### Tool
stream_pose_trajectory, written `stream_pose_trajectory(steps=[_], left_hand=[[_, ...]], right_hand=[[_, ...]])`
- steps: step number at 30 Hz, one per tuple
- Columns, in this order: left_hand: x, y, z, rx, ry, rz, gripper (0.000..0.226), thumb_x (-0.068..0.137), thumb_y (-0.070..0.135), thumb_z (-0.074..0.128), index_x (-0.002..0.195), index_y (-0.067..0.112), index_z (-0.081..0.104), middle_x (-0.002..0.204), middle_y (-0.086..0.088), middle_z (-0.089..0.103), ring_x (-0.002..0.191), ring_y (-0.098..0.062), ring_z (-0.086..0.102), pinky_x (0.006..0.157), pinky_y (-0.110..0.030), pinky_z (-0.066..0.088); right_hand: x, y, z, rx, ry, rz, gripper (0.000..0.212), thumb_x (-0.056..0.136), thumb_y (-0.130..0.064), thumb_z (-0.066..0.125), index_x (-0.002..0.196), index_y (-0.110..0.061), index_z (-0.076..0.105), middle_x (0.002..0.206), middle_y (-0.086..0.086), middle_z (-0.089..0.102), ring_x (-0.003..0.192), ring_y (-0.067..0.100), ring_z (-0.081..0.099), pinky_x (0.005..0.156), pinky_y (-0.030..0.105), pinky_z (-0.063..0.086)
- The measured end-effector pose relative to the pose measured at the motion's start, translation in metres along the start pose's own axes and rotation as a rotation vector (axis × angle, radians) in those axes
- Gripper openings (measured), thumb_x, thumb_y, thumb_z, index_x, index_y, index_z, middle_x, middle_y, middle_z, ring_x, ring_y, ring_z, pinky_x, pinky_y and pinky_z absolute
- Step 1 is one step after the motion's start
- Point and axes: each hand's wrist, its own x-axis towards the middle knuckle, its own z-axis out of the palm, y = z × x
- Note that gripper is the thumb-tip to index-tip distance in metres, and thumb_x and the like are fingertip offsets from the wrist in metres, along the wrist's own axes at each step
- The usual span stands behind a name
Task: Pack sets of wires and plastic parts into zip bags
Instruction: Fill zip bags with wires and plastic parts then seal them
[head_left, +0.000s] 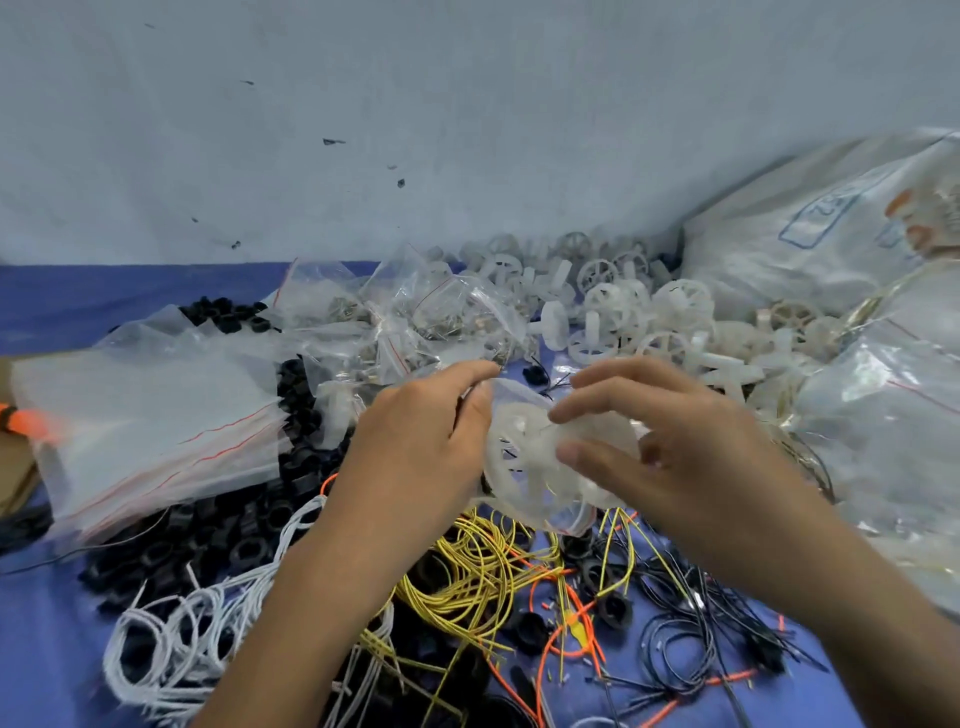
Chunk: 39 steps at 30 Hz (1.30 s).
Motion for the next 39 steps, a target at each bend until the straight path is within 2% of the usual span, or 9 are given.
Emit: stream_pose_trajectory(steps=[2,9,12,17,21,26,31,34,39], left_hand=[[-0.001,0.000,0.001,0.029,0.006,0.009,0.030,0.101,0.038,0.047,0.126,0.036,0.064,0.048,0.019,0.042,0.054,-0.003,0.045,0.056,-0.019,0.033],[-0.003,0.008,0.003,0.069,-0.061,0.029,0.036,0.102,0.037,0.047,0.136,0.032,0.058,0.064,0.017,0.056,0.064,-0.004,0.047,0.063,-0.019,0.036],[-0.003,0.008,0.002,0.072,-0.051,0.008,0.037,0.102,0.035,0.047,0.138,0.031,0.055,0.078,0.021,0.054,0.053,-0.005,0.041,0.059,-0.021,0.032],[-0.003,0.009,0.001,0.064,-0.048,-0.010,0.034,0.102,0.034,0.048,0.134,0.030,0.060,0.069,0.008,0.065,0.059,-0.006,0.050,0.061,-0.023,0.037],[-0.005,0.016,0.000,0.095,-0.082,-0.006,0.034,0.103,0.036,0.046,0.133,0.031,0.061,0.115,0.010,0.071,0.100,-0.014,0.065,0.089,-0.033,0.048],[-0.003,0.013,-0.008,0.146,-0.041,-0.003,0.033,0.103,0.034,0.046,0.133,0.032,0.061,0.098,0.007,0.074,0.086,-0.016,0.066,0.081,-0.035,0.051],[-0.005,0.014,-0.005,0.155,-0.083,0.035,0.031,0.103,0.034,0.045,0.130,0.033,0.062,0.071,0.010,0.064,0.082,-0.021,0.065,0.081,-0.038,0.051],[-0.007,0.017,0.000,0.163,-0.127,0.038,0.033,0.103,0.037,0.043,0.132,0.037,0.058,0.099,0.005,0.073,0.101,-0.023,0.065,0.087,-0.040,0.049],[-0.005,0.015,0.000,0.137,-0.049,0.026,0.034,0.103,0.033,0.044,0.135,0.037,0.057,0.116,0.002,0.072,0.109,-0.023,0.064,0.091,-0.040,0.049]], right_hand=[[0.002,-0.007,0.009,-0.203,-0.002,-0.021,0.024,0.088,-0.053,0.054,0.107,-0.042,0.064,0.123,-0.026,0.049,0.093,-0.012,0.050,0.077,0.005,0.033],[0.011,-0.017,0.036,-0.410,-0.063,-0.016,0.035,0.097,-0.033,0.055,0.132,-0.032,0.053,0.146,-0.005,0.040,0.125,0.021,0.045,0.096,0.028,0.035],[0.002,-0.008,0.021,-0.236,-0.031,0.065,0.042,0.096,-0.032,0.057,0.135,-0.045,0.051,0.148,-0.017,0.040,0.130,0.006,0.044,0.099,0.021,0.036],[-0.029,0.000,-0.007,0.475,0.027,0.123,0.031,0.092,-0.025,0.067,0.120,-0.037,0.068,0.085,-0.007,0.070,0.066,0.006,0.063,0.063,0.011,0.047],[-0.024,-0.001,0.016,0.841,-0.003,0.296,0.024,0.083,-0.022,0.068,0.106,-0.022,0.076,0.094,0.002,0.074,0.075,0.017,0.065,0.074,0.026,0.051],[-0.010,-0.009,0.044,1.217,0.025,0.535,0.028,0.088,-0.004,0.059,0.112,-0.008,0.072,0.112,0.014,0.072,0.104,0.031,0.069,0.093,0.036,0.056],[0.002,-0.011,0.056,1.353,0.046,0.622,0.033,0.092,0.005,0.049,0.121,0.001,0.063,0.114,0.012,0.071,0.108,0.017,0.067,0.093,0.028,0.054],[0.016,-0.021,0.069,1.322,-0.071,0.563,0.029,0.082,0.012,0.042,0.109,0.014,0.052,0.100,0.027,0.057,0.101,0.023,0.053,0.090,0.037,0.042],[0.037,-0.034,0.084,1.241,-0.102,0.539,0.038,0.097,0.013,0.027,0.094,-0.007,0.059,0.072,0.002,0.073,0.074,0.010,0.072,0.059,0.021,0.054]])
